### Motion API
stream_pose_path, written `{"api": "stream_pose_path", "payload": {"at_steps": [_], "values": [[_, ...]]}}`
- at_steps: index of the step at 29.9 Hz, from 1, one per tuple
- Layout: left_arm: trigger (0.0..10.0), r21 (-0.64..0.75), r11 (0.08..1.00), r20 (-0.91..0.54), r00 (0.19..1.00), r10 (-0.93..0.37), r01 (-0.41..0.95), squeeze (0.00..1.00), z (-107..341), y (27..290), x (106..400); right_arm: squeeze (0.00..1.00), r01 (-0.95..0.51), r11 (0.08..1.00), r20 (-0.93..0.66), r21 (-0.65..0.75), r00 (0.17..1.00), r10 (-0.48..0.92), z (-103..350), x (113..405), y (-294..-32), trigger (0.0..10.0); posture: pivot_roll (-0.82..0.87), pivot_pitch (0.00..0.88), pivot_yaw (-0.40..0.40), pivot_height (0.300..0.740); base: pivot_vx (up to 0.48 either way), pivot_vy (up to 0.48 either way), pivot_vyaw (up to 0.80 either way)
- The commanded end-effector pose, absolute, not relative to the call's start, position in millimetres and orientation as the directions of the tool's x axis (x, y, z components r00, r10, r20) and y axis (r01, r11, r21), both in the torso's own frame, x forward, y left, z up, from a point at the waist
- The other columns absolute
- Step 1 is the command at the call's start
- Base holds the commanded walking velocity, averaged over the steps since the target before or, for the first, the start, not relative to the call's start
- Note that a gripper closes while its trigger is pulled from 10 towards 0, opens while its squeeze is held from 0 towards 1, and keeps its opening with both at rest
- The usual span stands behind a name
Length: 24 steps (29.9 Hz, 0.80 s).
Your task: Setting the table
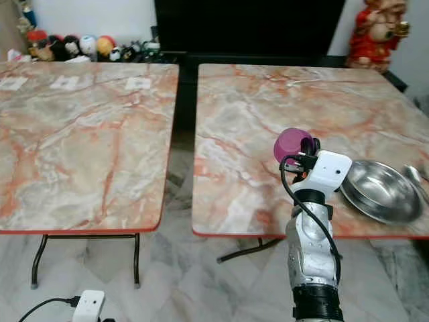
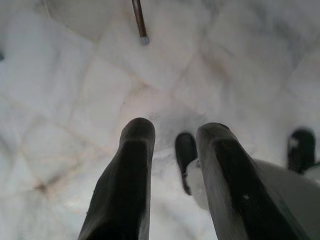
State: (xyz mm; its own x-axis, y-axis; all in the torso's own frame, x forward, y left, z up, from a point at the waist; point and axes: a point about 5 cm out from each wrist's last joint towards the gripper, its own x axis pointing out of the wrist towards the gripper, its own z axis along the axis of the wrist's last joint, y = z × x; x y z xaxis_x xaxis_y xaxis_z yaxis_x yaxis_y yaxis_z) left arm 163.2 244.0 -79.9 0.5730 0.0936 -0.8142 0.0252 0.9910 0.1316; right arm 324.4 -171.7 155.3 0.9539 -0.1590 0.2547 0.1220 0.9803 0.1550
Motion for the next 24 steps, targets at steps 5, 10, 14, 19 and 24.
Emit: {"api": "stream_pose_path", "payload": {"at_steps": [5, 10, 14, 19, 24], "values": [[10.0, 0.104, 0.994, -0.805, 0.589, 0.069, 0.025, 0.0, -80, 234, 169, 0.0, 0.174, 0.974, 0.266, 0.148, 0.941, -0.208, 158, 322, -189, 10.0, 0.08, 0.014, -0.051, 0.74, 0.371, 0.0, 0.0], [10.0, 0.106, 0.994, -0.806, 0.587, 0.073, 0.023, 0.0, -80, 235, 168, 0.0, 0.181, 0.972, 0.268, 0.148, 0.939, -0.215, 160, 323, -190, 10.0, 0.08, 0.013, -0.052, 0.74, 0.349, 0.0, 0.0], [10.0, 0.106, 0.994, -0.806, 0.588, 0.073, 0.021, 0.0, -80, 235, 168, 0.0, 0.184, 0.972, 0.269, 0.147, 0.938, -0.218, 160, 323, -191, 10.0, 0.08, 0.013, -0.052, 0.74, 0.0, 0.0, 0.0], [10.0, 0.107, 0.994, -0.805, 0.588, 0.074, 0.021, 0.0, -80, 235, 168, 0.0, 0.188, 0.971, 0.27, 0.145, 0.937, -0.222, 161, 323, -191, 10.0, 0.08, 0.013, -0.052, 0.74, 0.0, 0.0, 0.0], [10.0, 0.107, 0.994, -0.807, 0.586, 0.074, 0.022, 0.0, -80, 235, 168, 0.0, 0.44, 0.872, 0.044, 0.216, 0.888, -0.459, 169, 331, -231, 10.0, 0.07, 0.017, -0.05, 0.74, 0.0, 0.0, 0.0]]}}
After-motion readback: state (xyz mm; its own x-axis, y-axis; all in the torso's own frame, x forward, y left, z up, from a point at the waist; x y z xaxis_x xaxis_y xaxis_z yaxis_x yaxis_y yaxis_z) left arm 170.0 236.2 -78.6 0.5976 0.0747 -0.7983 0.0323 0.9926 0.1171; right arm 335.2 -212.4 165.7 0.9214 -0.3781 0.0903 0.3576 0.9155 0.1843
